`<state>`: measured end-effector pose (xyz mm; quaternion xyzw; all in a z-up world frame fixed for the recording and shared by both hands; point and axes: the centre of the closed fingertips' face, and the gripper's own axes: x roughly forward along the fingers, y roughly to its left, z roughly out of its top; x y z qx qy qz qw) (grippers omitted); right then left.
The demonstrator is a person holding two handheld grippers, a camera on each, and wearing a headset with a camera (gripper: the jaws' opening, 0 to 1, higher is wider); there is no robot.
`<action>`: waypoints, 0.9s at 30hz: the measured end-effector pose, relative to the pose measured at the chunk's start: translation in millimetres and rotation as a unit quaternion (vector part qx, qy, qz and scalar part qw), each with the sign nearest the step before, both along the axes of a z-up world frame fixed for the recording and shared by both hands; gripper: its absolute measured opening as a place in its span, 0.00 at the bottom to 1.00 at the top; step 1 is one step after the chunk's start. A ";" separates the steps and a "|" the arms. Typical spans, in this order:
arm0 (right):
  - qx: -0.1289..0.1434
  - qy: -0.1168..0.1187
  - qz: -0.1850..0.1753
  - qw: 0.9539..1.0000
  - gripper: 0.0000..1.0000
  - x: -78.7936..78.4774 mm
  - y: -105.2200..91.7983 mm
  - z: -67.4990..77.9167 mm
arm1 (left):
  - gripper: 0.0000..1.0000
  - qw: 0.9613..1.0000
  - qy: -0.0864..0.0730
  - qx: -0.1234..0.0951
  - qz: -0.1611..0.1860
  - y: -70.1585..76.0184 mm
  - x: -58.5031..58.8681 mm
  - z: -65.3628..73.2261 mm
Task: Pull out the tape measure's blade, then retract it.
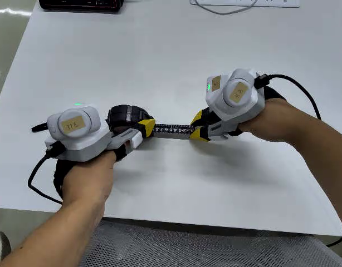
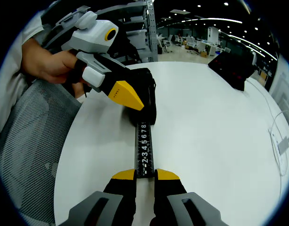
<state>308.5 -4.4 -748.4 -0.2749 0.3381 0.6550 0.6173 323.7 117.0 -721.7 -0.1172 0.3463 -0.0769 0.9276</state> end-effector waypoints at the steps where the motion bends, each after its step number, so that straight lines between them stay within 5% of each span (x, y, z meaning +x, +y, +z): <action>1: 0.001 0.000 0.000 1.000 0.10 0.1 1.4 0.0 | 0.56 1.000 0.000 -0.001 0.000 0.1 0.0 0.0; 27: 0.014 0.000 0.007 1.000 0.10 1.6 30.3 -1.0 | 0.56 1.000 0.000 -0.009 0.000 -0.4 -0.7 0.4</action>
